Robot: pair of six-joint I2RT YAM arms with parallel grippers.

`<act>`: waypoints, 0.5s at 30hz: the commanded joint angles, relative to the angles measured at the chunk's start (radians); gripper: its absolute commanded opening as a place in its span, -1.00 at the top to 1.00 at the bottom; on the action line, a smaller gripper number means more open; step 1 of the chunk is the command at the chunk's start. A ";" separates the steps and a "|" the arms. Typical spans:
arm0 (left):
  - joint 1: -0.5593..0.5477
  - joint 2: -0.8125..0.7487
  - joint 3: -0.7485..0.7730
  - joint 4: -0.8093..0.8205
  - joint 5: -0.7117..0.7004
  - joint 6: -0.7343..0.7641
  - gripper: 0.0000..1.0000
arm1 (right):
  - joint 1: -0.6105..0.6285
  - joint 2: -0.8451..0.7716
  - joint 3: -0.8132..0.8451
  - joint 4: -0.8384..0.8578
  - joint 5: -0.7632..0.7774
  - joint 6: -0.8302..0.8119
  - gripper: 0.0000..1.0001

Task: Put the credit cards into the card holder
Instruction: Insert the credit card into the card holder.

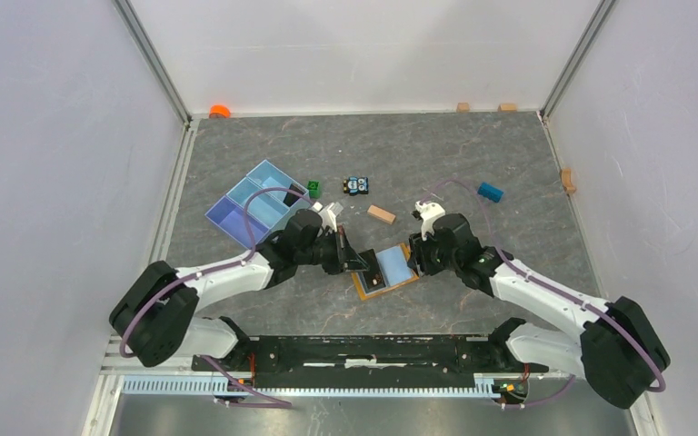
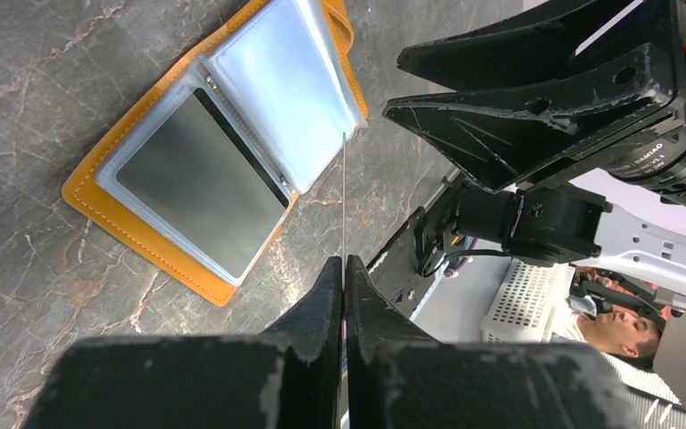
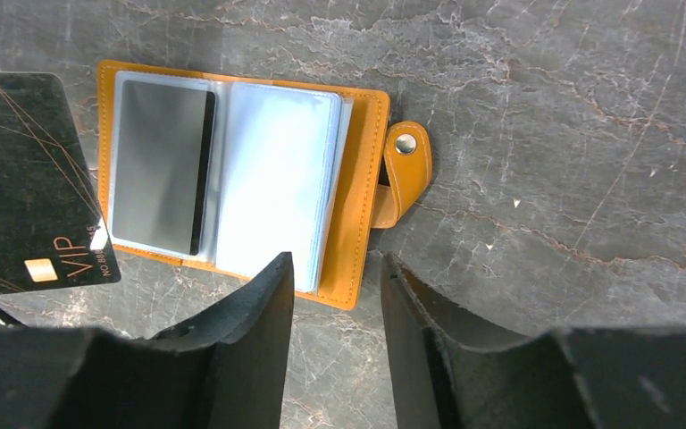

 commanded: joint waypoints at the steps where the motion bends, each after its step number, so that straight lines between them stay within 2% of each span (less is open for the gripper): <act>1: -0.005 0.043 0.044 0.032 -0.019 -0.042 0.96 | 0.000 0.046 0.014 0.067 -0.034 -0.035 0.14; 15: -0.005 0.175 0.057 0.108 -0.012 -0.054 0.96 | 0.000 0.157 0.003 0.134 -0.092 -0.042 0.17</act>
